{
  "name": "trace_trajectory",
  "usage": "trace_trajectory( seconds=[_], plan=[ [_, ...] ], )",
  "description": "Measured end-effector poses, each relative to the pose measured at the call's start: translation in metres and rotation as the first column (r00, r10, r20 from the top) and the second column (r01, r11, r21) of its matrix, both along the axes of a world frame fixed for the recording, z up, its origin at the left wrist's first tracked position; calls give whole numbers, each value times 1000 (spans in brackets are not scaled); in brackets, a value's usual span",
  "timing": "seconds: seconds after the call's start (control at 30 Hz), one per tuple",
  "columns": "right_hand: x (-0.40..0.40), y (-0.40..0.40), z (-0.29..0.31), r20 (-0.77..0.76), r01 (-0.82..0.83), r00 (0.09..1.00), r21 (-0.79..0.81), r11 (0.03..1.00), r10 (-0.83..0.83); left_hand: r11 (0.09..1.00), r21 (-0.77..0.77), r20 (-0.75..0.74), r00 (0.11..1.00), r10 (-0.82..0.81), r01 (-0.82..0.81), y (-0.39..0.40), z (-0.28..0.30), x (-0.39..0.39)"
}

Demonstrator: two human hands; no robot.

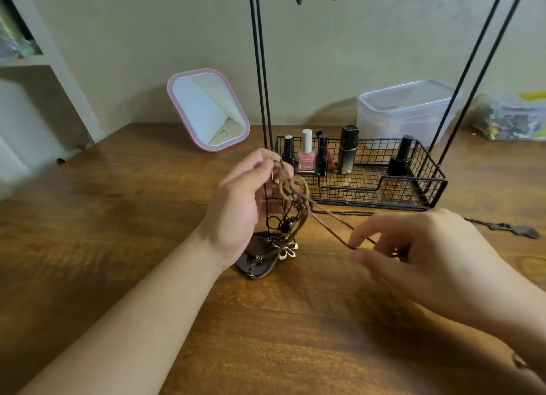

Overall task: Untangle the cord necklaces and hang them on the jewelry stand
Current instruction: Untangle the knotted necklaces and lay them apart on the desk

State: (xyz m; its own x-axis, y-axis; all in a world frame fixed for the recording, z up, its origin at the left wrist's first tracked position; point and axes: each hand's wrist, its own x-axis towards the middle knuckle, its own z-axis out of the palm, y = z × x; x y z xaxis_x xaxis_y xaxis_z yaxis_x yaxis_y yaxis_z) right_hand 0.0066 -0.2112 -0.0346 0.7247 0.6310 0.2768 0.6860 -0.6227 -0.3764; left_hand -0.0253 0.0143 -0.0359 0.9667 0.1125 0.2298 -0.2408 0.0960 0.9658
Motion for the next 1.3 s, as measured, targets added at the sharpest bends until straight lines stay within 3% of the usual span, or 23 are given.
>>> trace_trajectory(
  seconds=[0.17, 0.3, 0.4, 0.6, 0.73, 0.87, 0.97, 1.07, 1.17, 1.3],
  plan=[
    [-7, 3, 4, -257, -34, 962, 217, 975, 91, 996, -65, 2, 998, -59, 59, -2, 0, 0],
    [-11, 8, 4, -123, 43, 992, 127, 991, -27, 975, -132, -17, 983, -185, 181, -6, 0, -1],
    [-12, 8, 5, -59, 78, 996, 145, 986, -70, 945, -216, -60, 963, -262, 244, -11, -1, -1],
    [-14, 6, 11, -45, 124, 992, 178, 976, -117, 971, -34, -185, 953, -240, 238, -10, -6, 1],
    [-15, 5, 13, -77, 147, 988, 162, 976, -136, 977, 54, -145, 969, -198, 207, -10, -8, 2],
    [-16, 5, 16, -93, 140, 987, 79, 987, -132, 979, 40, -126, 973, -192, 198, -8, -8, 1],
    [-18, 6, 17, -87, 134, 988, 22, 991, -131, 967, 247, -69, 996, -53, 69, -8, -8, 1],
    [-18, 6, 18, -87, 125, 988, 12, 992, -124, 887, 451, 12, 995, 103, -97, -8, -12, 3],
    [-19, 4, 21, -104, 99, 990, -11, 995, -100, 924, 370, 14, 995, 95, -93, -7, -10, 3],
    [-17, 3, 19, -125, 70, 989, -118, 991, -85, 993, 115, -23, 999, -39, 42, -9, -7, 2]
  ],
)
